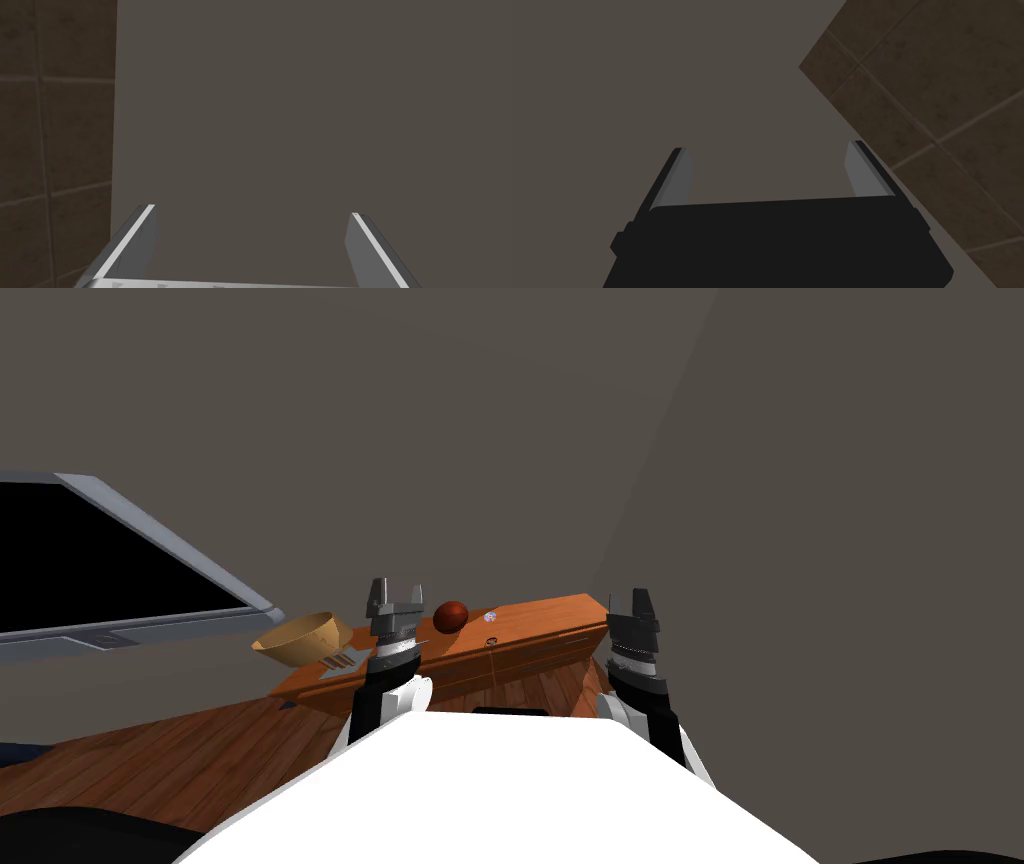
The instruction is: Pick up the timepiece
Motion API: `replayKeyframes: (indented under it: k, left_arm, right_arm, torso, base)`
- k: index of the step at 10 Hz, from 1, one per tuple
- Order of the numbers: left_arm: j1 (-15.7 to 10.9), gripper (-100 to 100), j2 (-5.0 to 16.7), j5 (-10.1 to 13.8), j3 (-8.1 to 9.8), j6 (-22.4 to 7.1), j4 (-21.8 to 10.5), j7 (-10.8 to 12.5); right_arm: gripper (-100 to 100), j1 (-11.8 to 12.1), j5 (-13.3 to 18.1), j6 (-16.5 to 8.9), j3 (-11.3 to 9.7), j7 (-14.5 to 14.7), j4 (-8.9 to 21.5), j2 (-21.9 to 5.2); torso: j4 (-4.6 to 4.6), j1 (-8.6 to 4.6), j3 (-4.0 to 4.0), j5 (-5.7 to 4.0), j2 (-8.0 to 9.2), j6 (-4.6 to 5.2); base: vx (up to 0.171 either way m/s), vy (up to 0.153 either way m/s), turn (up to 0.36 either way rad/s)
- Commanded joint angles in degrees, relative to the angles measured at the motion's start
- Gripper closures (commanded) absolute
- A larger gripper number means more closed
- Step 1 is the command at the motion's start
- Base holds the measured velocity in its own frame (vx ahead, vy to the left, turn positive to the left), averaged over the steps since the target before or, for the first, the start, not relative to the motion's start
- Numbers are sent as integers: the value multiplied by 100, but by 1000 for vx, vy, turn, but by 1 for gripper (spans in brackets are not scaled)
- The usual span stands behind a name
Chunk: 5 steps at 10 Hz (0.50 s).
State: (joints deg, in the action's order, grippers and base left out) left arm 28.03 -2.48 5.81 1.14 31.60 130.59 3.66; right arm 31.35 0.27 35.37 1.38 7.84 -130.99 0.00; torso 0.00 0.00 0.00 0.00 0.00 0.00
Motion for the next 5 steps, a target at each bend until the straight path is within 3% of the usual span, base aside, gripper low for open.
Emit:
replayKeyframes:
  k: [1,5]
  left_arm:
    - [-76,-100,194,54,-14,-110,-127,32]
    - [-337,-100,597,254,-51,-490,-580,139]
  right_arm:
    - [0,0,0,0,0,0,0,0]
    - [0,0,0,0,0,0,0,0]
  torso:
    - [0,0,0,0,0,0]
    - [-3,3,-7,1,-12,1]
  base:
    - [15,1,-68]
    - [24,5,-109]
